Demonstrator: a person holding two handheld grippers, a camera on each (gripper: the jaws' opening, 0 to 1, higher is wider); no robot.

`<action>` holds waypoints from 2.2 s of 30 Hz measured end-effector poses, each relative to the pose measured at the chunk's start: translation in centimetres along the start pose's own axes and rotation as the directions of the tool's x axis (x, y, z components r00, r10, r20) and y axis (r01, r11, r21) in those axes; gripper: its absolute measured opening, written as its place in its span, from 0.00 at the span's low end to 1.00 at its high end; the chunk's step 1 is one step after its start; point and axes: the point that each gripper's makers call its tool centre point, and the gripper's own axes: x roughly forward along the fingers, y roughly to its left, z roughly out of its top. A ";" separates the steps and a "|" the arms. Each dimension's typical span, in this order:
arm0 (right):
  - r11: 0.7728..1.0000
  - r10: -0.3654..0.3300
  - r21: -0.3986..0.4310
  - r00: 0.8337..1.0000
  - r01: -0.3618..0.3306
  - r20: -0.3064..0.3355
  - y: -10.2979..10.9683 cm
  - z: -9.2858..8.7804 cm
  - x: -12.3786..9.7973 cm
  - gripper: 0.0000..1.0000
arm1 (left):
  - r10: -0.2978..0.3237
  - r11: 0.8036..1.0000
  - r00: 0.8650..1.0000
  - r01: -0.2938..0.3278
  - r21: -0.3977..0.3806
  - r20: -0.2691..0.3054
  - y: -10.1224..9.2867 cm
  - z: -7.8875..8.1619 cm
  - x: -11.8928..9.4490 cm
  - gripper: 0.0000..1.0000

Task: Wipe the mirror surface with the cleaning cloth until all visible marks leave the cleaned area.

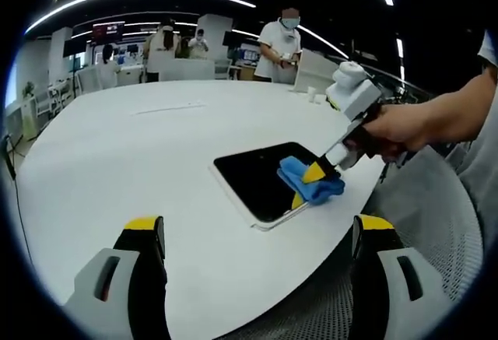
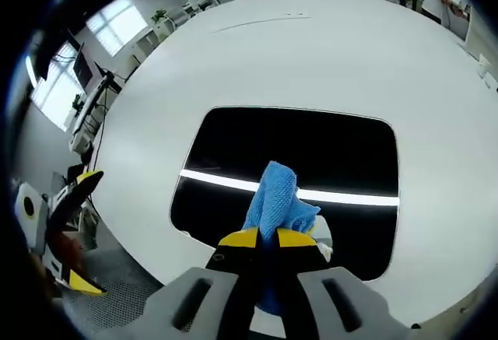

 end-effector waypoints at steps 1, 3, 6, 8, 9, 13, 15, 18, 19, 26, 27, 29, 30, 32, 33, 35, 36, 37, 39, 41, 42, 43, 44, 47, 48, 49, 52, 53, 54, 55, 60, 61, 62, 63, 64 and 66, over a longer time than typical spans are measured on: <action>1.000 0.004 -0.006 1.000 -0.004 0.000 0.3 0.0 0.1 0.01 | 0.001 1.000 1.000 -0.001 -0.002 0.003 0.0 0.0 0.0 0.99; 1.000 0.010 -0.008 1.000 -0.010 0.000 0.5 0.1 0.2 0.01 | -0.006 1.000 1.000 0.006 -0.005 -0.003 -0.1 0.0 0.0 0.99; 0.999 0.017 -0.027 1.000 -0.017 -0.002 1.2 0.2 0.4 0.01 | -0.009 1.000 1.000 0.009 -0.005 -0.003 -0.2 -0.1 0.0 0.99; 0.999 0.020 -0.040 1.000 -0.021 -0.006 1.6 0.2 0.5 0.01 | -0.011 1.000 1.000 0.011 -0.004 -0.015 -0.2 -0.3 0.1 0.99; 0.999 0.022 -0.043 1.000 -0.022 -0.007 1.8 0.3 0.6 0.01 | -0.012 1.000 1.000 0.012 -0.003 -0.013 -0.2 -0.3 0.1 0.99; 0.998 0.031 -0.060 0.999 -0.032 -0.005 2.5 0.4 0.9 0.01 | -0.012 1.000 1.000 0.011 -0.012 -0.010 -0.2 -0.3 0.1 0.99; 0.997 0.039 -0.064 0.999 -0.039 -0.008 2.9 0.5 1.0 0.01 | -0.015 1.000 1.000 0.014 -0.009 -0.012 -0.3 -0.3 0.1 0.99; 0.996 0.047 -0.073 0.999 -0.047 -0.011 3.5 0.7 1.2 0.01 | -0.011 1.000 1.000 0.011 -0.012 -0.012 -0.2 -0.3 0.1 0.99; 0.996 0.048 -0.077 0.999 -0.049 -0.011 3.7 0.7 1.3 0.01 | -0.005 1.000 1.000 0.005 -0.016 -0.011 -0.1 -0.3 0.0 0.99; 0.993 0.060 -0.104 0.998 -0.061 -0.012 5.2 1.0 1.8 0.01 | -0.003 1.000 1.000 0.003 -0.025 -0.012 -0.1 -0.3 0.1 0.99; 0.992 0.061 -0.106 0.998 -0.062 -0.011 5.3 1.1 1.9 0.01 | -0.003 1.000 1.000 0.003 -0.023 -0.010 -0.1 -0.2 0.1 0.99; 0.991 0.064 -0.115 0.998 -0.064 -0.012 5.6 1.2 2.0 0.01 | -0.004 1.000 1.000 0.004 -0.024 -0.008 -0.1 -0.2 0.1 0.99; 0.991 0.066 -0.113 0.998 -0.067 -0.012 5.8 1.2 2.1 0.01 | -0.005 1.000 1.000 0.005 -0.028 -0.008 -0.1 -0.2 0.0 0.99; 0.993 0.074 -0.096 0.997 -0.075 -0.017 6.1 1.4 2.2 0.01 | -0.011 0.999 1.000 0.011 -0.034 -0.001 -0.1 -0.1 0.0 0.99; 0.992 0.075 -0.099 0.997 -0.077 -0.019 6.2 1.4 2.3 0.01 | -0.014 0.999 1.000 0.015 -0.033 0.003 -0.2 0.0 0.0 0.99; 0.991 0.079 -0.102 0.997 -0.081 -0.021 6.6 1.4 2.3 0.01 | -0.017 0.999 1.000 0.017 -0.029 0.002 -0.2 -0.1 0.0 0.99; 0.991 0.081 -0.106 0.997 -0.083 -0.021 6.7 1.4 2.3 0.01 | -0.016 0.999 1.000 0.016 -0.030 -0.002 -0.2 -0.1 0.0 0.99; 0.990 0.082 -0.114 0.996 -0.084 -0.021 6.9 1.4 2.4 0.01 | -0.015 0.999 1.000 0.015 -0.029 -0.003 -0.1 -0.2 0.0 0.99; 0.989 0.083 -0.120 0.996 -0.085 -0.021 7.1 1.5 2.5 0.01 | -0.013 0.999 1.000 0.013 -0.030 -0.002 -0.1 -0.1 0.0 0.99; 0.989 0.085 -0.123 0.996 -0.087 -0.022 7.2 1.5 2.6 0.01 | -0.009 1.000 1.000 0.009 -0.029 -0.001 -0.1 -0.1 0.0 0.99; 0.988 0.086 -0.125 0.996 -0.088 -0.021 7.3 1.5 2.6 0.01 | -0.009 0.999 1.000 0.009 -0.031 -0.003 -0.1 -0.1 0.0 0.99; 0.988 0.087 -0.126 0.996 -0.089 -0.020 7.3 1.5 2.6 0.01 | -0.009 0.999 1.000 0.009 -0.030 -0.004 -0.1 -0.2 0.0 0.99; 0.988 0.087 -0.126 0.996 -0.089 -0.019 7.3 1.5 2.6 0.01 | -0.010 1.000 1.000 0.010 -0.028 -0.003 -0.1 -0.1 0.0 0.99; 0.987 0.089 -0.130 0.996 -0.090 -0.014 7.4 1.6 2.6 0.01 | -0.022 0.999 1.000 0.022 -0.024 0.002 -0.3 0.0 0.0 0.99; 0.987 0.089 -0.131 0.996 -0.090 -0.013 7.5 1.5 2.6 0.01 | -0.022 0.999 1.000 0.022 -0.024 0.001 -0.3 -0.1 0.0 0.99; 0.987 0.087 -0.135 0.996 -0.088 -0.012 7.5 1.5 2.6 0.01 | -0.022 1.000 1.000 0.022 -0.021 0.001 -0.3 -0.1 0.0 0.99; 0.987 0.084 -0.134 0.996 -0.085 -0.015 7.4 1.6 2.7 0.01 | -0.022 1.000 1.000 0.022 -0.015 -0.001 -0.3 -0.1 0.0 0.99; 0.987 0.084 -0.134 0.996 -0.085 -0.016 7.4 1.6 2.7 0.01 | -0.023 1.000 1.000 0.023 -0.020 -0.003 -0.4 -0.1 0.0 0.99; 0.987 0.092 -0.133 0.996 -0.093 -0.016 7.6 1.6 2.7 0.01 | -0.024 0.999 1.000 0.024 -0.021 -0.005 -0.4 -0.2 0.0 0.99; 0.986 0.092 -0.136 0.996 -0.093 -0.017 7.8 1.6 2.8 0.01 | -0.025 1.000 1.000 0.024 -0.018 -0.008 -0.4 -0.2 -0.1 0.99; 0.984 0.088 -0.156 0.996 -0.091 -0.022 8.1 1.7 3.0 0.01 | -0.034 0.999 0.999 0.034 -0.013 -0.009 -0.6 -0.3 -0.1 0.99; 0.983 0.093 -0.154 0.995 -0.095 -0.021 8.2 1.7 3.0 0.01 | -0.033 0.999 0.999 0.033 -0.007 0.000 -0.6 -0.1 -0.1 0.99; 0.983 0.099 -0.152 0.995 -0.101 -0.020 8.3 1.7 3.0 0.01 | -0.031 0.999 1.000 0.031 -0.009 0.005 -0.6 -0.1 -0.1 0.99; 0.983 0.094 -0.159 0.995 -0.096 -0.019 8.2 1.7 3.0 0.01 | -0.030 0.999 1.000 0.030 -0.016 0.000 -0.5 -0.1 -0.1 0.99; 0.982 0.092 -0.163 0.996 -0.094 -0.018 8.2 1.7 3.0 0.01 | -0.030 0.999 1.000 0.030 -0.018 -0.008 -0.5 -0.3 -0.1 0.99; 0.982 0.092 -0.166 0.996 -0.094 -0.019 8.2 1.8 3.0 0.01 | -0.031 0.999 1.000 0.031 -0.015 -0.007 -0.5 -0.3 -0.1 0.99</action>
